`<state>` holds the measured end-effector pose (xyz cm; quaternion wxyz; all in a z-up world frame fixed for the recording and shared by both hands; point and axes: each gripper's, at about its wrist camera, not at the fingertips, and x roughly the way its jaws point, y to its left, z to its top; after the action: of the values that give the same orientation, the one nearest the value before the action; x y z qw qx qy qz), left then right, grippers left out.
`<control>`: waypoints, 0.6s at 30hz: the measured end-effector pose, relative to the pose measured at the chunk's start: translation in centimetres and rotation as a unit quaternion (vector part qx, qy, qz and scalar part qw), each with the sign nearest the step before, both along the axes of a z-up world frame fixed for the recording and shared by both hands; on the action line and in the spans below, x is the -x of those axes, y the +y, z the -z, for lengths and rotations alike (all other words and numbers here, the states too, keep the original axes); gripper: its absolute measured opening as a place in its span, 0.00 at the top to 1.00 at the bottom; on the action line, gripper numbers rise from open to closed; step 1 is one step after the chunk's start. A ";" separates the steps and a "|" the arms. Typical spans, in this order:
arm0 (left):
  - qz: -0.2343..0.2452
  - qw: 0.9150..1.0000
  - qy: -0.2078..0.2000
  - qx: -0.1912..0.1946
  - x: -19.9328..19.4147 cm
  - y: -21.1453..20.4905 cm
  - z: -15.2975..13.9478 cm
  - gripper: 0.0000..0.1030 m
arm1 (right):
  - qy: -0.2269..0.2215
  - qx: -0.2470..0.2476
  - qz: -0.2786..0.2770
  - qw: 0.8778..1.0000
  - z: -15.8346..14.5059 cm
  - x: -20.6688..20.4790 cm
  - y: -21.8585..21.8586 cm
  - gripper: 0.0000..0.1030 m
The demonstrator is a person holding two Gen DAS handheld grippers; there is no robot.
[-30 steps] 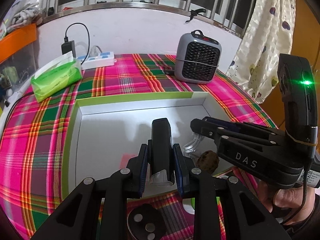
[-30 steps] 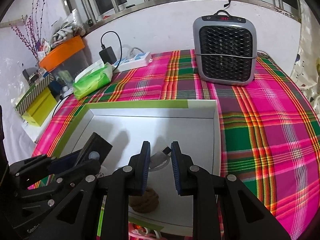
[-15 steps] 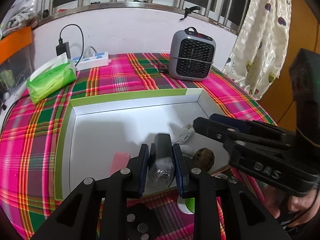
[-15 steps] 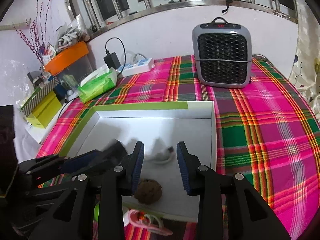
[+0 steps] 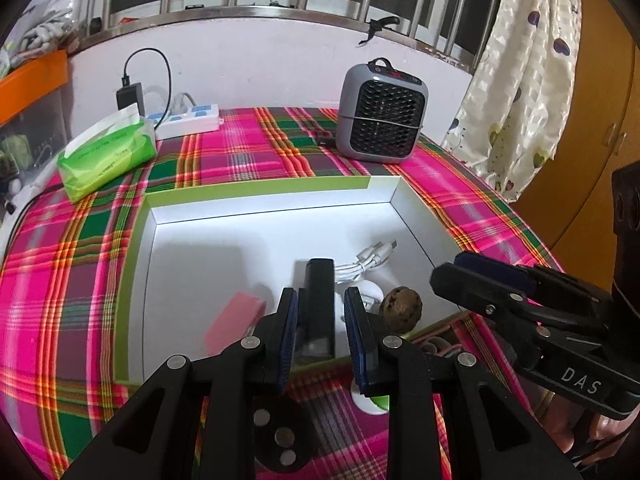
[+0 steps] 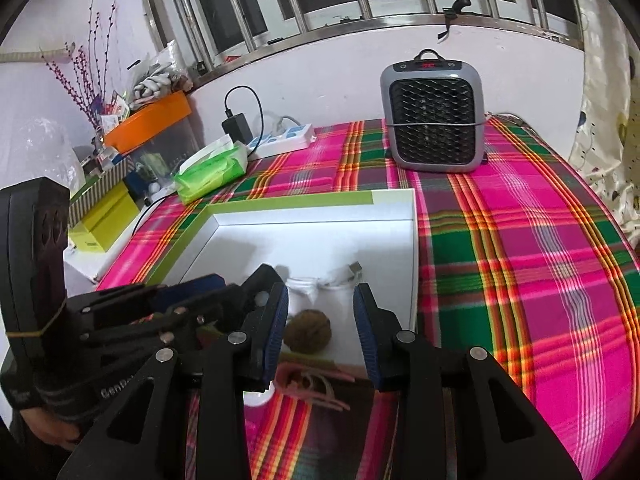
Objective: Organize objects
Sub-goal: 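Open both tools to release the black device and white cable in the box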
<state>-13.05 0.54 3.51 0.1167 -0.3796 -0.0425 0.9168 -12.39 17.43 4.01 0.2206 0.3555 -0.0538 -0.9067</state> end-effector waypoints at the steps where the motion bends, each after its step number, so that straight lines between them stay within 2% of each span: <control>1: -0.001 1.000 0.001 -0.002 -0.3 -0.1 -0.1 0.79 | 0.000 0.000 0.000 1.000 0.0 -0.2 0.0 0.66; 10: -0.009 1.000 0.010 -0.015 -2.6 -1.0 -0.4 0.79 | -0.001 -0.006 -0.017 1.000 0.1 -2.3 -0.2 0.66; 18: -0.006 1.000 0.018 -0.011 -4.1 -0.9 -0.2 0.79 | -0.010 -0.012 -0.022 1.000 0.7 -3.2 0.1 0.66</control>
<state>-9.00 -0.38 3.70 0.1163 -0.3618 -0.0525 0.9235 -9.20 17.57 3.28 0.2356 0.3686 -0.0376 -0.8984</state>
